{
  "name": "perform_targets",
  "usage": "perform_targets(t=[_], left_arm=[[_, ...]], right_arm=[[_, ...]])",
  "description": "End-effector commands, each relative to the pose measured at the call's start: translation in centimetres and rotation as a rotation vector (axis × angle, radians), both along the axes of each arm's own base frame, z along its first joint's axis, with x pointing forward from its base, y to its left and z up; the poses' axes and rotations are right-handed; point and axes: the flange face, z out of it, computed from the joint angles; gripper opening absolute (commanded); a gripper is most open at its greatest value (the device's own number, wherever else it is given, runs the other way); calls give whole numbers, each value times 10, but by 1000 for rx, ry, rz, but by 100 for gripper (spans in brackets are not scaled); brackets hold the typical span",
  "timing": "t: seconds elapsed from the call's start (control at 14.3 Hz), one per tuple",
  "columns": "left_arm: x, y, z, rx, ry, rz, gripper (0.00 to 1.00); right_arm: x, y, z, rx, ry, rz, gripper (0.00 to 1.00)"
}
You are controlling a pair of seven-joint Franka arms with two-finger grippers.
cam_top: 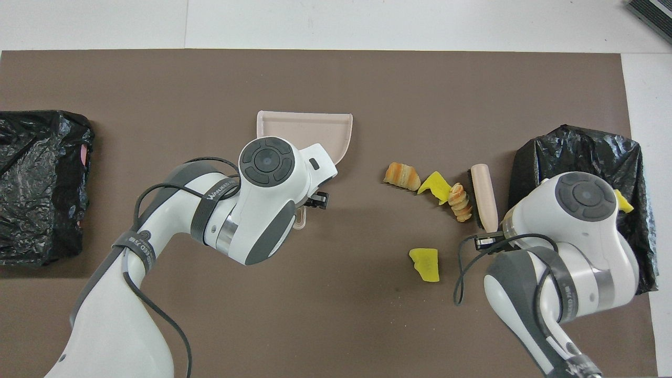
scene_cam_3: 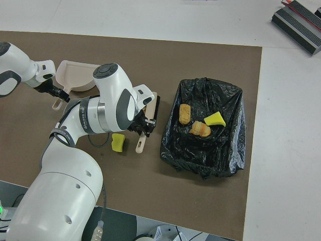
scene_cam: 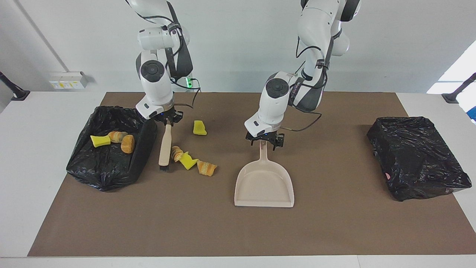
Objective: Sweep and dump trash in bin
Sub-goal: 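Drag the dustpan toward the left bin while the right gripper lifts the brush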
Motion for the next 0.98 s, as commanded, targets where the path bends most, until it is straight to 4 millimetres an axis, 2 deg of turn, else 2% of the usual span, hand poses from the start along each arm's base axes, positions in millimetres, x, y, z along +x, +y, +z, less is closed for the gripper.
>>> perform_targets(t=[0.0,0.07,0.21,0.35,0.42,0.56,0.63,0.77,0.91], left_arm=[[-6,5,0,22,2,6,0],[-6,6,-1,30,12,3,0],[-5,8,2,62,-11,-36,0],[0,17,16,83,-51,-120,0],[6,30,34,75,-73,-176,0],[18,54,49,75,-93,-303,0],[23,67,59,76,-104,-333,0],[25,99,81,94,-78,-466,0],[16,137,98,110,-5,-629,0]], right_arm=[[2,16,-18,32,-15,59,0],[3,28,-25,39,-9,78,0],[4,44,-26,80,-15,73,0],[6,66,-22,125,-16,70,0],[7,76,-24,143,-12,72,0],[9,99,-19,190,-12,72,0],[12,104,-16,194,-5,80,0],[16,108,-8,193,20,93,0],[17,100,7,195,40,116,0]])
